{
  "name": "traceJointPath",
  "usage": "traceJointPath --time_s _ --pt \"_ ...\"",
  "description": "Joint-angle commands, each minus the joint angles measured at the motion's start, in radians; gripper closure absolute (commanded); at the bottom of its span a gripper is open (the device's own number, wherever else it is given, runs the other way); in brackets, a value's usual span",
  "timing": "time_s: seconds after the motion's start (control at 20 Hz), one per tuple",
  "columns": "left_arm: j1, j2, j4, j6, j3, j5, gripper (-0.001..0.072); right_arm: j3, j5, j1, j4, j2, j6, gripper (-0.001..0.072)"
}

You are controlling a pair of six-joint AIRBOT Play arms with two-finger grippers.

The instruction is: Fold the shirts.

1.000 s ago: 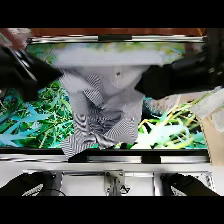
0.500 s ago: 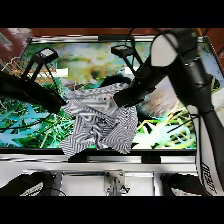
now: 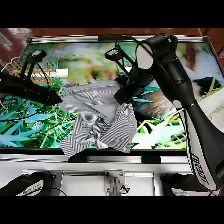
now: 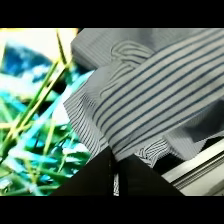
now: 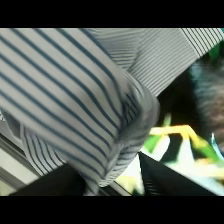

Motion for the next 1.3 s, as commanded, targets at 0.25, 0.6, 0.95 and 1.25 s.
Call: traceJointPath --time_s 0.25,0.6,0.95,1.25 --pt "0.001 -0.05 -0.076 0.008 -0.078 0.179 0.065 -0.035 0.122 0.003 0.059 -0.003 0.301 0.0113" --pt "0.001 -0.05 -0.076 0.031 -0.078 0.214 0.0649 -0.459 -0.375 0.065 0.269 -0.021 0.457 0.0045" --pt "0.001 -0.05 -0.076 0.034 -0.078 0.213 0.0649 -0.504 -0.392 0.055 0.219 -0.114 0.492 0.0487" --pt "0.0 -0.036 -0.076 0.086 -0.078 0.21 0.065 -0.466 -0.039 -0.007 -0.208 0.1 0.275 0.0621"
